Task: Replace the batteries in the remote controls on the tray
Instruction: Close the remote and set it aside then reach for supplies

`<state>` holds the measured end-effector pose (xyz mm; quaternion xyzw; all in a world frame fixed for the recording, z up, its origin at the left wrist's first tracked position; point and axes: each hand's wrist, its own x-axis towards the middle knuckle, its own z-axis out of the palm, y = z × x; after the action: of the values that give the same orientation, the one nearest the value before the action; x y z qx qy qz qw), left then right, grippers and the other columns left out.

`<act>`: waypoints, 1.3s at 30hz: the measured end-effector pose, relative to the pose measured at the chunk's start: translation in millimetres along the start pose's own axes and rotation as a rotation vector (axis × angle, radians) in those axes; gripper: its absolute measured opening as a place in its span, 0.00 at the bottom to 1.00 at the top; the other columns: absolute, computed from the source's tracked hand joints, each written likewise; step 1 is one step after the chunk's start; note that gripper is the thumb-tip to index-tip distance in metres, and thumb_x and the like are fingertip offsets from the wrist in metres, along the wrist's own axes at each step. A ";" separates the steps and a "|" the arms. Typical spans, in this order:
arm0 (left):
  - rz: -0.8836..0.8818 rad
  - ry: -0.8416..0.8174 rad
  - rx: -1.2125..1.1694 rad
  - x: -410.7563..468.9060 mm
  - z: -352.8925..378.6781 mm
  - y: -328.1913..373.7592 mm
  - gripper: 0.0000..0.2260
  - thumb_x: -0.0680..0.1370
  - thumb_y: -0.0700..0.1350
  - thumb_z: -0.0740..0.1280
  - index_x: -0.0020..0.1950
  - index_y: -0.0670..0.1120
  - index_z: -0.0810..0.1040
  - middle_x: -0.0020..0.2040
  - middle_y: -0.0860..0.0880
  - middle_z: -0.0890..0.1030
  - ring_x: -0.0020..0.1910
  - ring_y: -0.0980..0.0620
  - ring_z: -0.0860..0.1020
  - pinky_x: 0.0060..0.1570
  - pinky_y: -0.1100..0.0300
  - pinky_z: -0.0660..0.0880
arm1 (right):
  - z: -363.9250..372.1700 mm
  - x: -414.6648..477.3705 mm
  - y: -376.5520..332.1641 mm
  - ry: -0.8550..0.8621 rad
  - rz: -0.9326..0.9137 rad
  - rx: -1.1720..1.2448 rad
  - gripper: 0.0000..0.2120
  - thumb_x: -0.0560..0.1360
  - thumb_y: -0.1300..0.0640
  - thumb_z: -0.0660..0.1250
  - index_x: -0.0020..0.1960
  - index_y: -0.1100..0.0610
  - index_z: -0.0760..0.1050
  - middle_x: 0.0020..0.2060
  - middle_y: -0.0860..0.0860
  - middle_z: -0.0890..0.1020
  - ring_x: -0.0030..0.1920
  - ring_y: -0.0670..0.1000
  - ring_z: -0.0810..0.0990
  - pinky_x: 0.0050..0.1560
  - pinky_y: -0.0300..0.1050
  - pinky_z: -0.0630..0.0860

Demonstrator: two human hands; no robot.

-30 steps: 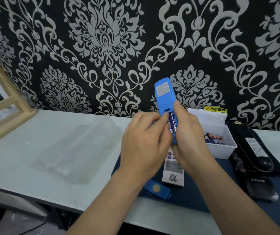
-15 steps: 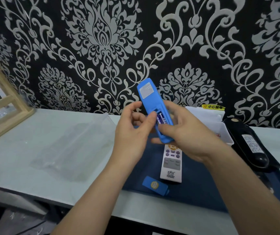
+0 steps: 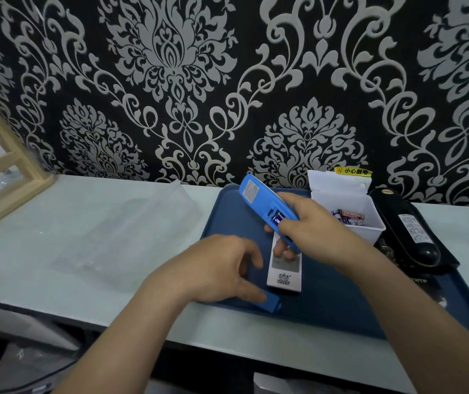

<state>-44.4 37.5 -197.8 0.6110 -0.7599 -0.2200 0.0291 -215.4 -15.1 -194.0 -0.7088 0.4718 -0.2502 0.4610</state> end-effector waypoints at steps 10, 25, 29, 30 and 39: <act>0.049 0.075 -0.489 -5.5 -4.5 -12.2 0.08 0.72 0.40 0.75 0.44 0.50 0.79 0.31 0.51 0.77 0.28 0.56 0.72 0.32 0.63 0.70 | 19.1 5.6 -1.1 0.032 0.102 0.345 0.16 0.79 0.65 0.56 0.61 0.52 0.76 0.47 0.55 0.85 0.33 0.50 0.82 0.30 0.40 0.73; 0.064 0.436 -1.072 -5.0 -6.2 7.8 0.18 0.77 0.32 0.65 0.59 0.52 0.81 0.47 0.40 0.77 0.35 0.54 0.79 0.39 0.60 0.80 | 26.1 8.0 -17.1 0.143 0.087 1.020 0.08 0.81 0.59 0.62 0.55 0.57 0.79 0.38 0.53 0.84 0.36 0.48 0.81 0.32 0.40 0.77; 0.077 0.647 -1.070 -1.9 -10.2 9.8 0.12 0.75 0.32 0.69 0.50 0.48 0.83 0.33 0.49 0.76 0.33 0.56 0.79 0.38 0.65 0.78 | 26.2 7.6 -18.8 0.145 0.090 1.062 0.15 0.83 0.51 0.59 0.58 0.58 0.79 0.44 0.56 0.86 0.39 0.50 0.83 0.34 0.43 0.78; 0.078 0.690 -1.119 -1.6 -12.0 9.4 0.11 0.75 0.32 0.69 0.49 0.47 0.83 0.32 0.51 0.77 0.33 0.58 0.79 0.37 0.65 0.77 | 26.1 7.5 -19.0 0.140 0.090 1.056 0.16 0.83 0.50 0.58 0.58 0.59 0.79 0.46 0.57 0.86 0.41 0.52 0.83 0.36 0.44 0.78; 0.146 0.819 -1.178 2.4 -12.8 20.4 0.11 0.72 0.34 0.72 0.52 0.45 0.80 0.40 0.37 0.82 0.33 0.57 0.79 0.32 0.69 0.72 | 35.9 6.6 -24.7 0.089 0.088 1.023 0.18 0.82 0.46 0.57 0.55 0.55 0.82 0.47 0.56 0.84 0.43 0.52 0.78 0.38 0.45 0.74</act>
<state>-59.6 34.6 -179.3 0.4747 -0.4822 -0.3442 0.6509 -173.4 -2.8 -188.7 -0.3607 0.3374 -0.4594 0.7382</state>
